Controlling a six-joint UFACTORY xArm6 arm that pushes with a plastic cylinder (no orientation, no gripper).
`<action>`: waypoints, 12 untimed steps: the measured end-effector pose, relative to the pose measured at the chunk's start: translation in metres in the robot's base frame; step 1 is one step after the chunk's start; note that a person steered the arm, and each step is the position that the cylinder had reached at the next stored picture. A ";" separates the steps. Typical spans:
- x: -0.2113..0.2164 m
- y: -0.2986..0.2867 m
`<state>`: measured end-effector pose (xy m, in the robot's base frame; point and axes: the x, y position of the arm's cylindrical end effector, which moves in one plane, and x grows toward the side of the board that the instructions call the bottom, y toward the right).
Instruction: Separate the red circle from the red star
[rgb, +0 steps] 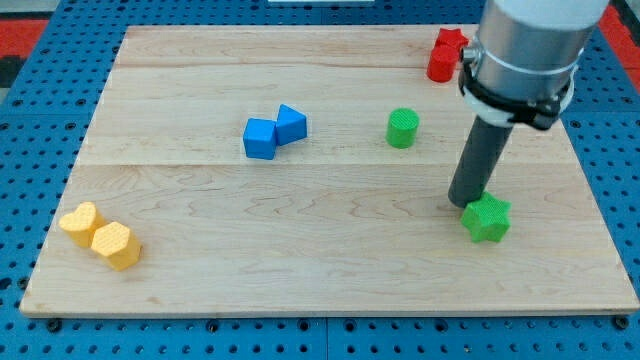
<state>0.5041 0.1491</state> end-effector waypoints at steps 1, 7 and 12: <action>-0.030 0.000; -0.176 0.114; -0.253 -0.003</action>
<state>0.2512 0.1458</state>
